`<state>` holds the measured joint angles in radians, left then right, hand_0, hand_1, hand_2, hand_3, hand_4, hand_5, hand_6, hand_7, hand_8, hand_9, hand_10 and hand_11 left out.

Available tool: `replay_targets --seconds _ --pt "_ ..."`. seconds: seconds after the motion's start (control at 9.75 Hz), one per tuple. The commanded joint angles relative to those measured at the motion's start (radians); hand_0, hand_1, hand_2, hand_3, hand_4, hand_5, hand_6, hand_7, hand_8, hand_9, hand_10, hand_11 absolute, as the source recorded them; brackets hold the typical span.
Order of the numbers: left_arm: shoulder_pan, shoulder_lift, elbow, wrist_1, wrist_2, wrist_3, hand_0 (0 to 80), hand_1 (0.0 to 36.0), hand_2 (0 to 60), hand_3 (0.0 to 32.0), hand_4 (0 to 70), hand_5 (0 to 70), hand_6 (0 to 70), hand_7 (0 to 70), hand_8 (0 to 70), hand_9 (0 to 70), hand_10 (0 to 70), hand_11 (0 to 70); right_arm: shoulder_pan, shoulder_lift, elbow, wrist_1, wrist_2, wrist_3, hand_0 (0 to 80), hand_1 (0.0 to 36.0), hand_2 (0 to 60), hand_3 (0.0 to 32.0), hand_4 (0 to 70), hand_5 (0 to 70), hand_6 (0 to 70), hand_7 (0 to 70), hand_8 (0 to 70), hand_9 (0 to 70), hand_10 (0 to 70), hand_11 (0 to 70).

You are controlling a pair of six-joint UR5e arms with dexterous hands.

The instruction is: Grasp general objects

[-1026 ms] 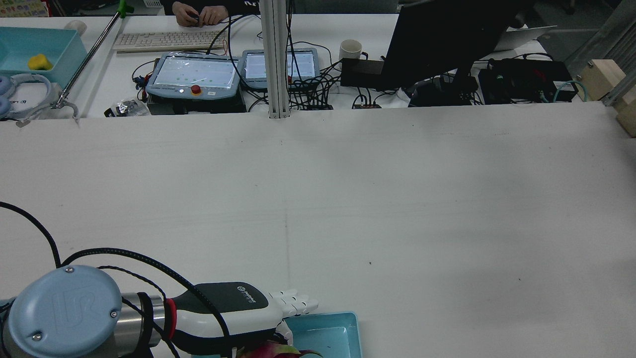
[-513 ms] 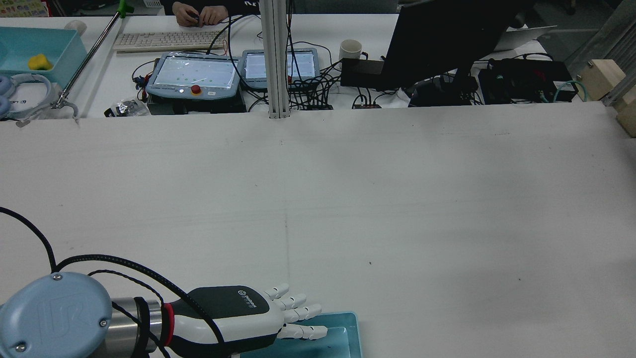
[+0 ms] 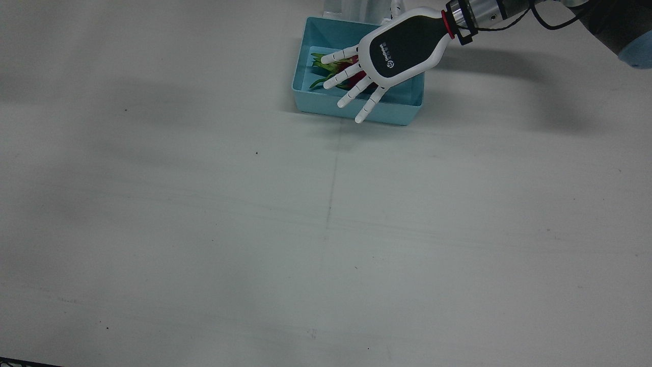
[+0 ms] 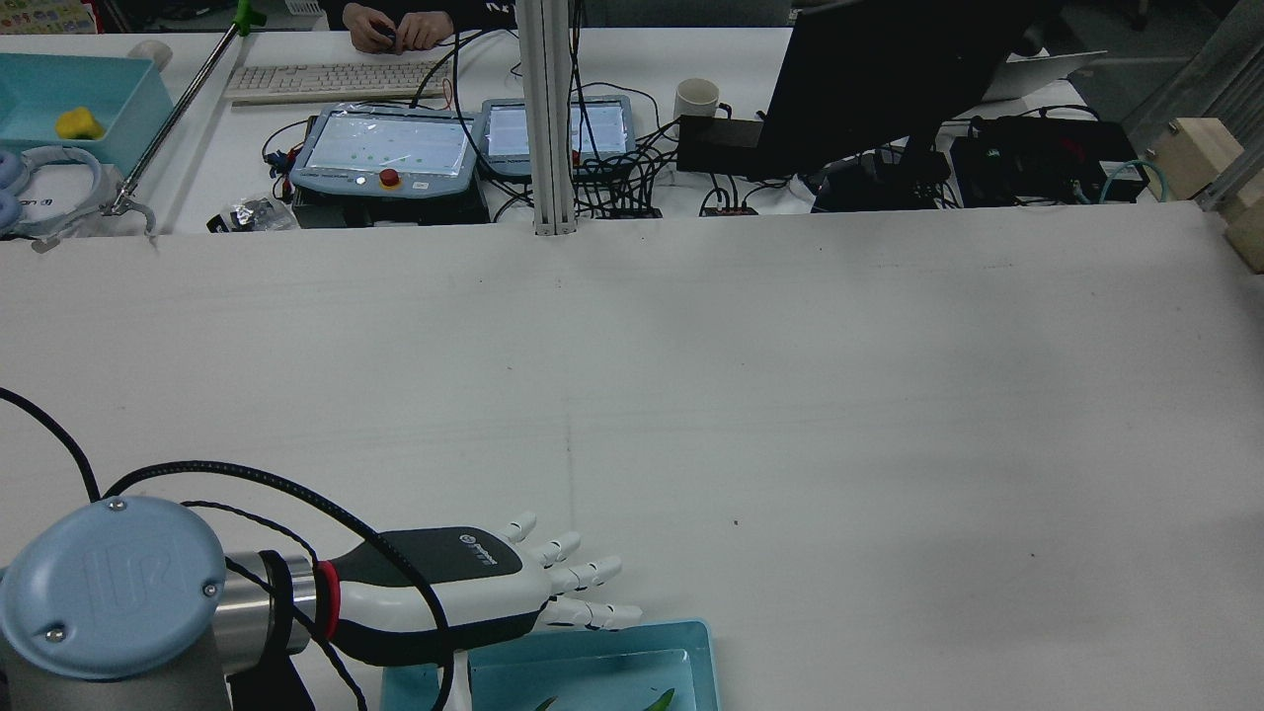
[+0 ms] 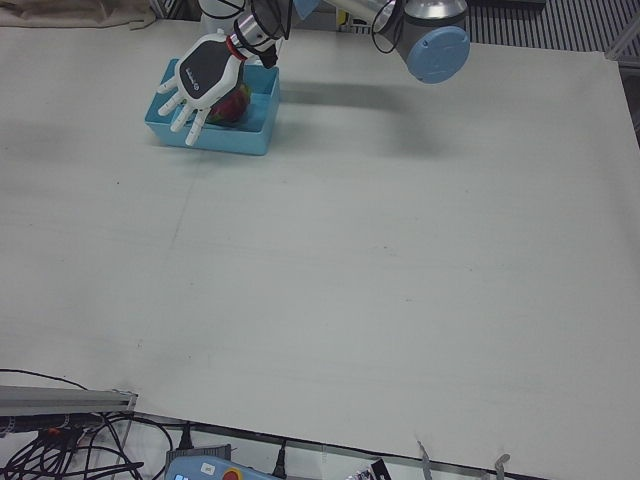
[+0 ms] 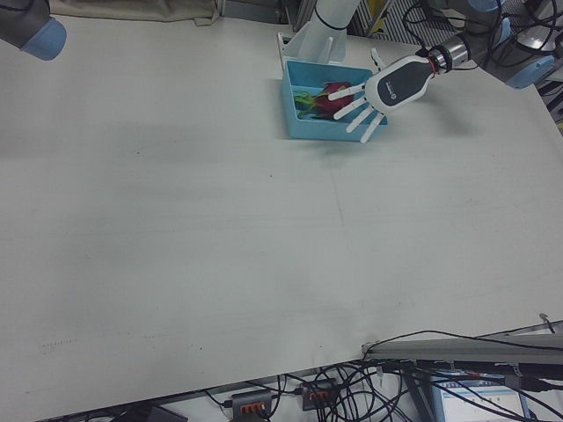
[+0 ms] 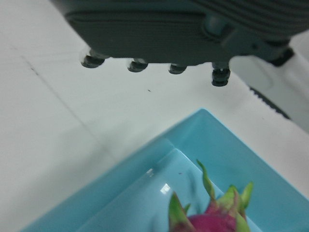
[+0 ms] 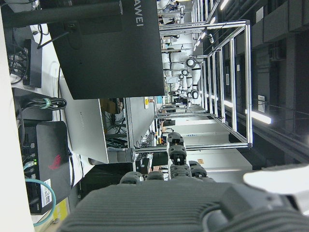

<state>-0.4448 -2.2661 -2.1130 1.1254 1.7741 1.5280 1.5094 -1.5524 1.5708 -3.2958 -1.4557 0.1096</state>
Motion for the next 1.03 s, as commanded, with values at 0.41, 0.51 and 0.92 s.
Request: replay_targets --seconds 0.41,0.51,0.92 --pt "-0.377 -0.053 0.172 -0.126 -0.001 -0.042 45.9 3.7 0.0 16.0 0.0 0.0 0.0 0.0 0.0 0.0 0.0 0.0 0.000 0.000 0.003 -0.001 0.000 -0.002 0.0 0.0 0.0 0.0 0.0 0.0 0.0 0.0 0.0 0.0 0.0 0.0" --pt "-0.437 -0.055 0.194 -0.177 0.005 -0.048 45.6 3.0 0.0 14.0 0.0 0.0 0.0 0.0 0.0 0.0 0.0 0.0 0.000 0.000 0.003 0.001 0.000 -0.002 0.0 0.0 0.0 0.0 0.0 0.0 0.0 0.0 0.0 0.0 0.0 0.0" --pt "-0.578 -0.055 0.303 -0.395 0.005 -0.209 45.9 4.3 0.0 9.2 0.0 0.0 0.0 2.1 0.0 0.0 0.0 0.0 0.000 0.000 0.002 0.001 0.000 -0.001 0.0 0.0 0.0 0.0 0.0 0.0 0.0 0.0 0.0 0.0 0.0 0.0"
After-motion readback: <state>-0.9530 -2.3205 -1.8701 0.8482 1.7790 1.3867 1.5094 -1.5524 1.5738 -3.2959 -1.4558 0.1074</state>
